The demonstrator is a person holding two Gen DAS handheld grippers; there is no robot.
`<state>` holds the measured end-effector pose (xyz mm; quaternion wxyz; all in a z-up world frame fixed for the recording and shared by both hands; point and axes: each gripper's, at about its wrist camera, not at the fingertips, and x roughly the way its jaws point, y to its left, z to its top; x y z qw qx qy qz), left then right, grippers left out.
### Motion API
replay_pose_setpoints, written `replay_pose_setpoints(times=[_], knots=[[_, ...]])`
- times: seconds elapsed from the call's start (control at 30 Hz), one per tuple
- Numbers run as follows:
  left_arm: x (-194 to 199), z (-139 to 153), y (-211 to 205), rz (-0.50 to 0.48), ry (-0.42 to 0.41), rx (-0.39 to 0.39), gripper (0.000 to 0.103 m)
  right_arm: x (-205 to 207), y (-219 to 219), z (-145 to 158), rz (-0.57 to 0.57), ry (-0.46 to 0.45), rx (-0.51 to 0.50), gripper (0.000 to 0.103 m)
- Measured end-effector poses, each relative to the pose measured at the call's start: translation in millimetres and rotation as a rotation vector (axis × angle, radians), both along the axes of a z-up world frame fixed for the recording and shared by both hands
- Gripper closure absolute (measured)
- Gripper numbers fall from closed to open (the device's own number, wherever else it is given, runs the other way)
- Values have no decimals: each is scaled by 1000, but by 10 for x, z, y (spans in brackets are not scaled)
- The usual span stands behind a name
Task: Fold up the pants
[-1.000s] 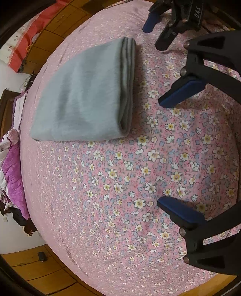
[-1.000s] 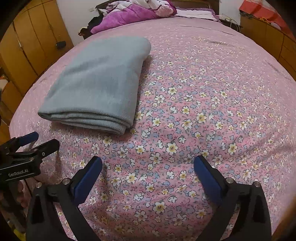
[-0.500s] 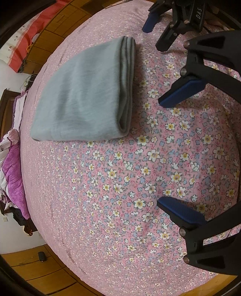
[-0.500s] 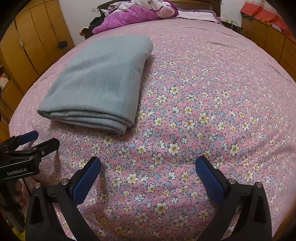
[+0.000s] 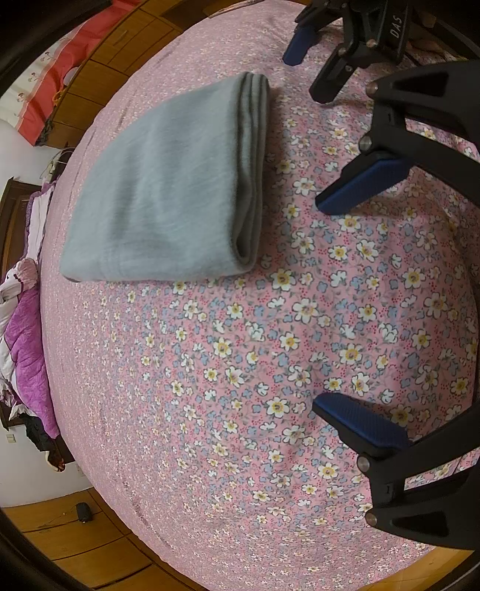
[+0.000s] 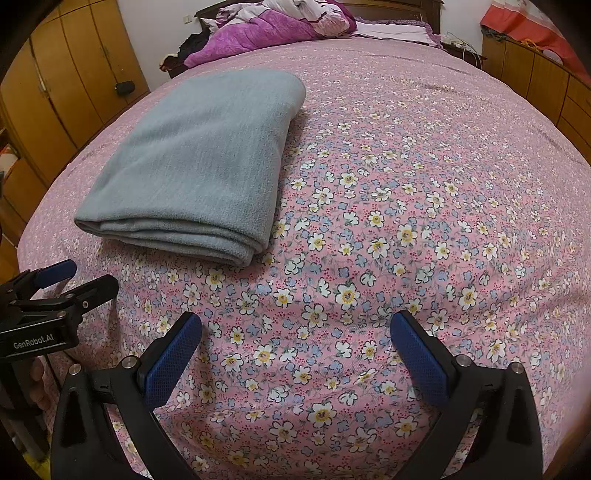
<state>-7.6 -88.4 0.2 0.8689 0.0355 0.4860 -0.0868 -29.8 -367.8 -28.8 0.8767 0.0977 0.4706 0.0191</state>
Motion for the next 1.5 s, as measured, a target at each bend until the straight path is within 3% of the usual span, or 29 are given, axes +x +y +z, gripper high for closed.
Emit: replay_pose_setpoints(times=[1.5], knots=[[-1,2,8,0,0,2,3,24,-15,-18,2,2,-6,3]])
